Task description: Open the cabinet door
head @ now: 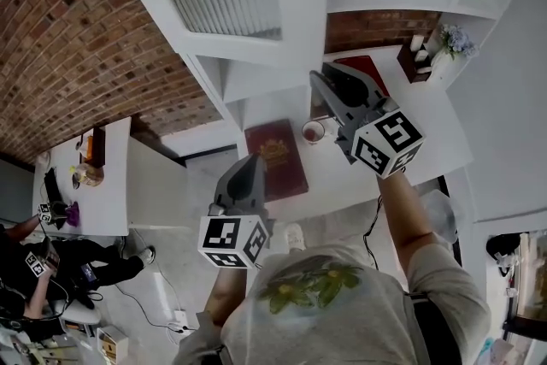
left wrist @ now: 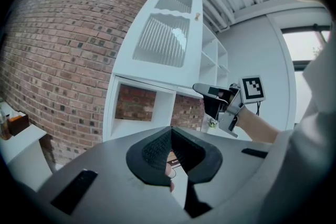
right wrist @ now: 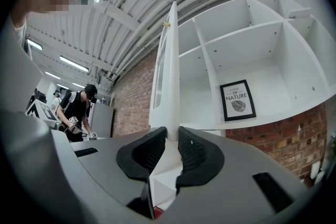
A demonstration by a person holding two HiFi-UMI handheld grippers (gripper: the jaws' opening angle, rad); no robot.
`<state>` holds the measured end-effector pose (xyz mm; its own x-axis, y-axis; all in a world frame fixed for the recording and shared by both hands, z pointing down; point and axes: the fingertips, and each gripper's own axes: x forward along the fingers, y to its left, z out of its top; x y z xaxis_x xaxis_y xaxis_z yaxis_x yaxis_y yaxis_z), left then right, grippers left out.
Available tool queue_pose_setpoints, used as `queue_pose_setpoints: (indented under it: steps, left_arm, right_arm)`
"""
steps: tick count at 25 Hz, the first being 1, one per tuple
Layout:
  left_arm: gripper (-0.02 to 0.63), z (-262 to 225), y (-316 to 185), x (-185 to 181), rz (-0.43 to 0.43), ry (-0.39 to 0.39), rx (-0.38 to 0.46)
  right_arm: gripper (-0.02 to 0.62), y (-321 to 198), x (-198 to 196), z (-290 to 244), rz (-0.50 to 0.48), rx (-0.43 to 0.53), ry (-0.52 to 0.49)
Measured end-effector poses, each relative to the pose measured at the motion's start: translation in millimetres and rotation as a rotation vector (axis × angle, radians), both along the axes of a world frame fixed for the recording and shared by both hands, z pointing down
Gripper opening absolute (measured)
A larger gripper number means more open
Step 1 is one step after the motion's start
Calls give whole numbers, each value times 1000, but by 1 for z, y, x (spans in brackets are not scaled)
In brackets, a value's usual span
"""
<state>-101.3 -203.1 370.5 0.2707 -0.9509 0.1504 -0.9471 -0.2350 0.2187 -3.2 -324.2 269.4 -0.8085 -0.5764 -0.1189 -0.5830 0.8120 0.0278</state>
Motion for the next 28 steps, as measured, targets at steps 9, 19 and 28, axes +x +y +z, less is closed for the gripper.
queue_pose_setpoints:
  steps: [9,19,28]
  left_arm:
    - [9,21,20,-1,-14,7,-9]
    - [9,21,40,-4,-27,8,1]
    - [9,21,54,-7,-40,16,9]
  right_arm:
    - [83,16,-3,1,14,27,-10]
    - [77,44,-9,2,2,38,-26]
    - [74,67,-18,1,-13,48,-56]
